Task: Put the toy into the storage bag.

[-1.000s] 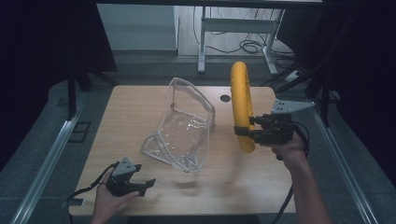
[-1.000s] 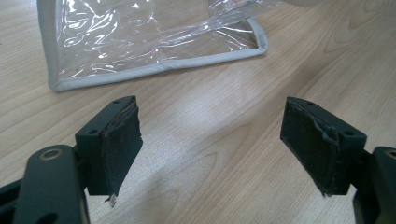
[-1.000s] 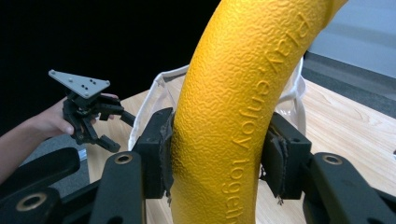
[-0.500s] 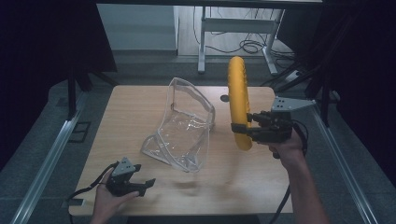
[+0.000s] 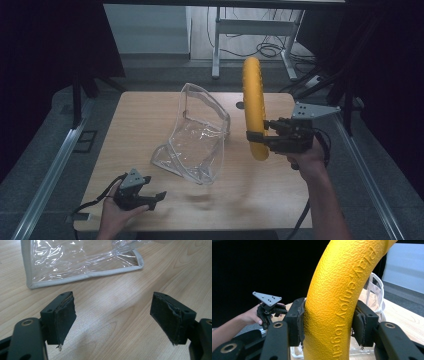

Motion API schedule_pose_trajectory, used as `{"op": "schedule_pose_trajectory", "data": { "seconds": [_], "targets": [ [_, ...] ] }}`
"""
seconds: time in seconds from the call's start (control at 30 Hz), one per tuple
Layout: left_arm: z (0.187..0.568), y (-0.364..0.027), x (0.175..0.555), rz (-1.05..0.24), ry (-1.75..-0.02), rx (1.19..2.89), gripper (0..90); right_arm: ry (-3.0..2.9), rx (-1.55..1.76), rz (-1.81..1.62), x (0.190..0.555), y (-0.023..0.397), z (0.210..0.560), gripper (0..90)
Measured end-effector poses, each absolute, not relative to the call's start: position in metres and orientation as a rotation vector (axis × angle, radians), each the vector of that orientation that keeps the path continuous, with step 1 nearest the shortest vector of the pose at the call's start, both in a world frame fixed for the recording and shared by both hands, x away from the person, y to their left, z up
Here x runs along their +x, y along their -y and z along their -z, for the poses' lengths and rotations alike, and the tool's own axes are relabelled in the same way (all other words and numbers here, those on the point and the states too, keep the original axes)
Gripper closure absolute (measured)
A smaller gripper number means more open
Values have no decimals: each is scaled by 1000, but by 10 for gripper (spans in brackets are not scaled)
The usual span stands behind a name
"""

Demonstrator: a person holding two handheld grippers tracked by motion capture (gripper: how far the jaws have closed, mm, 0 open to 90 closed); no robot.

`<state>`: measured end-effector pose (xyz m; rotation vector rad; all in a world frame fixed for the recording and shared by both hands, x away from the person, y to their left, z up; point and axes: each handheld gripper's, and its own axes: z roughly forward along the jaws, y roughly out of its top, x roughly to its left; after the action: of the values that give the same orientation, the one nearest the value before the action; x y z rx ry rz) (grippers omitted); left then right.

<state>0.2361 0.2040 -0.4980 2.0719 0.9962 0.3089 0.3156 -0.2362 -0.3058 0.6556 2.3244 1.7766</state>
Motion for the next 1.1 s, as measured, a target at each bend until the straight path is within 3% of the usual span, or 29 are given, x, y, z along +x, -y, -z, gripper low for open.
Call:
{"op": "schedule_pose_trajectory", "data": {
  "seconds": [1.1],
  "targets": [
    [497,-204,236,-306,-995,2069,202,-2264,526,-1865,306,211,268,496]
  ]
}}
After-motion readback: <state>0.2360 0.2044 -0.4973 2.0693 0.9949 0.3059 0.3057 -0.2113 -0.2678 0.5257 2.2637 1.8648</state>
